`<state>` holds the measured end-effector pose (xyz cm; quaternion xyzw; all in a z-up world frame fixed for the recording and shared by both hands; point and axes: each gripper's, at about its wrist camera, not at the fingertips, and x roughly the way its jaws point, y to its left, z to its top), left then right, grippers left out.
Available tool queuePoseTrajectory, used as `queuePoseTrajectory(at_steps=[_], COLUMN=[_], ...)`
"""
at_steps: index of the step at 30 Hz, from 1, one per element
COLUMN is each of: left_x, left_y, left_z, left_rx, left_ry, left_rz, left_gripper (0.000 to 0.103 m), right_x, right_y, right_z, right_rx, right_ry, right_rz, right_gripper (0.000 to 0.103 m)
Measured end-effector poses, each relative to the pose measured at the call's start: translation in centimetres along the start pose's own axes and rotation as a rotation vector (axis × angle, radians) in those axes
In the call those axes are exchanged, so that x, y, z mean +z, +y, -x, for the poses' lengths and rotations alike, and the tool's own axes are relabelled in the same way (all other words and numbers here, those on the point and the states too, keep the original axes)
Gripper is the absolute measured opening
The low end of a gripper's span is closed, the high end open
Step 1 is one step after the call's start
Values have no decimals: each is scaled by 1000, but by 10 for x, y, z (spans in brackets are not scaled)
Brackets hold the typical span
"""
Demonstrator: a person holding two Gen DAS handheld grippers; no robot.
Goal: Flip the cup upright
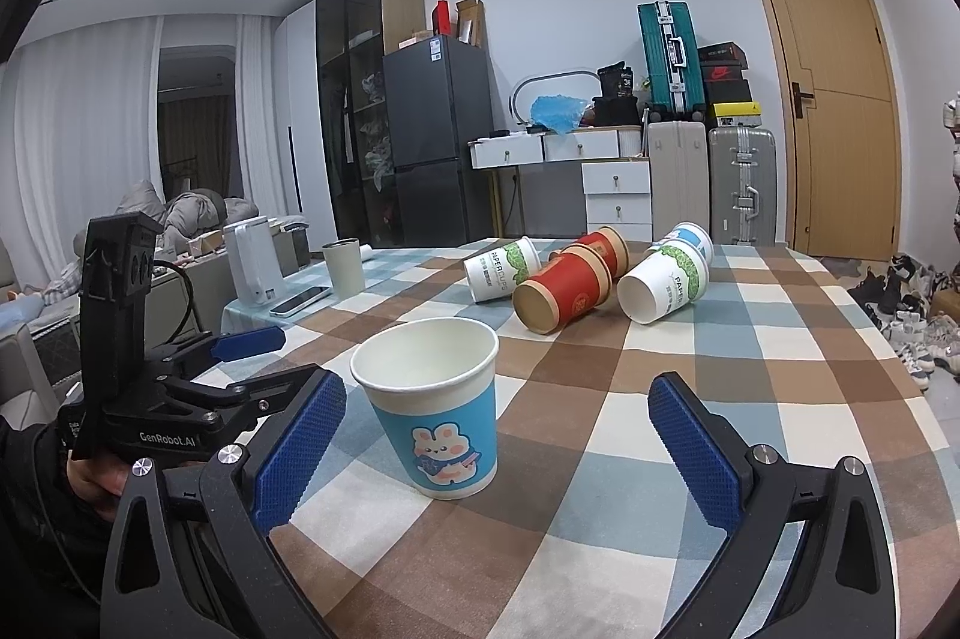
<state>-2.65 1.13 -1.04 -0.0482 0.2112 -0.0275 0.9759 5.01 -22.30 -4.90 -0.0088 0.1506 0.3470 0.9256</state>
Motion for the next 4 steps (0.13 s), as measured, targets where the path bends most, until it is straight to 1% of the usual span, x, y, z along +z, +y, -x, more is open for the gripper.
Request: queuePoseTrajectory(at_steps=[4], left_x=[0], left_y=[0], left_z=[0], left_rx=[-2], left_ry=[-3], left_rz=[0], left_gripper=[102], right_x=[0], right_y=[0], right_z=[0], right_rx=[-1], right_ry=[-1], right_rz=[-1], right_gripper=[103])
